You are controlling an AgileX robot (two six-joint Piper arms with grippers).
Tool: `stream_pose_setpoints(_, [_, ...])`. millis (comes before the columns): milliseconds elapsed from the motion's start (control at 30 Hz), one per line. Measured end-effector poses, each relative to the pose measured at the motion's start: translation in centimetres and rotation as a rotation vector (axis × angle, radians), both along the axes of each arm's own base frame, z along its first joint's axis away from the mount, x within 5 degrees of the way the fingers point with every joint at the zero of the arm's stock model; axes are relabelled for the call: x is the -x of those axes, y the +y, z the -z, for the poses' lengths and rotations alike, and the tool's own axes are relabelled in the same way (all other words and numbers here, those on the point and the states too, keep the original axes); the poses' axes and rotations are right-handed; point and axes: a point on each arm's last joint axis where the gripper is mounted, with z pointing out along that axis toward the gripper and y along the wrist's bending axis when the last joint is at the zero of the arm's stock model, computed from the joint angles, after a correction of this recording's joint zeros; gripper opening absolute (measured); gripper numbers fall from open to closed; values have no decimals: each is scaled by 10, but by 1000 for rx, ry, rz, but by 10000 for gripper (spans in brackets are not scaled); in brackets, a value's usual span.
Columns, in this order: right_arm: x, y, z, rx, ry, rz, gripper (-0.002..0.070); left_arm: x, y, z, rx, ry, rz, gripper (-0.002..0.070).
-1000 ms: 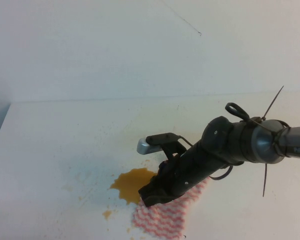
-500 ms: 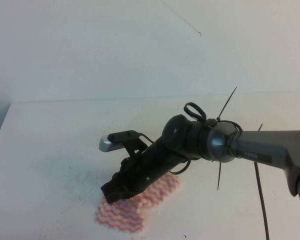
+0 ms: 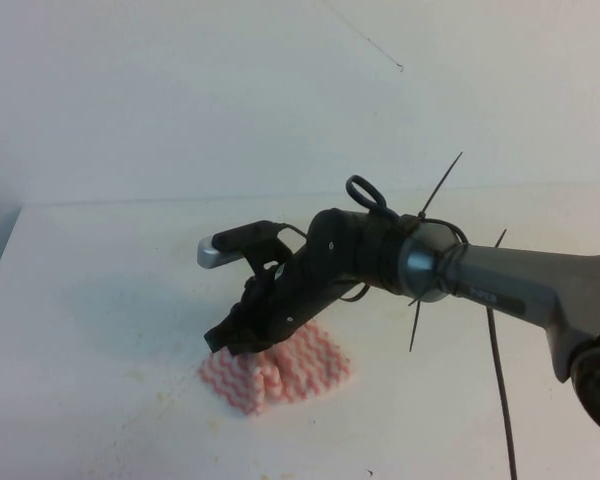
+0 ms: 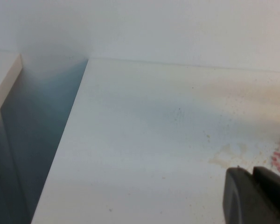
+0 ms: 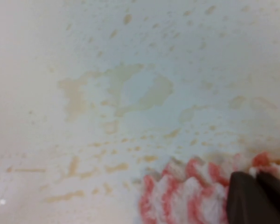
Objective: Wipe the table
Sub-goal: Sweep the stains on the table
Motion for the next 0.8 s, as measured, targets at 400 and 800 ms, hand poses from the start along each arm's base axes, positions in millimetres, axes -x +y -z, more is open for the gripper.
stream_pose_setpoints(400, [-29, -35, -1, 130, -43, 132, 5, 0, 0, 0, 0, 0, 0, 0])
stream_pose_setpoints(800, [-36, -67, -6, 422, -116, 216, 5, 0, 0, 0, 0, 0, 0, 0])
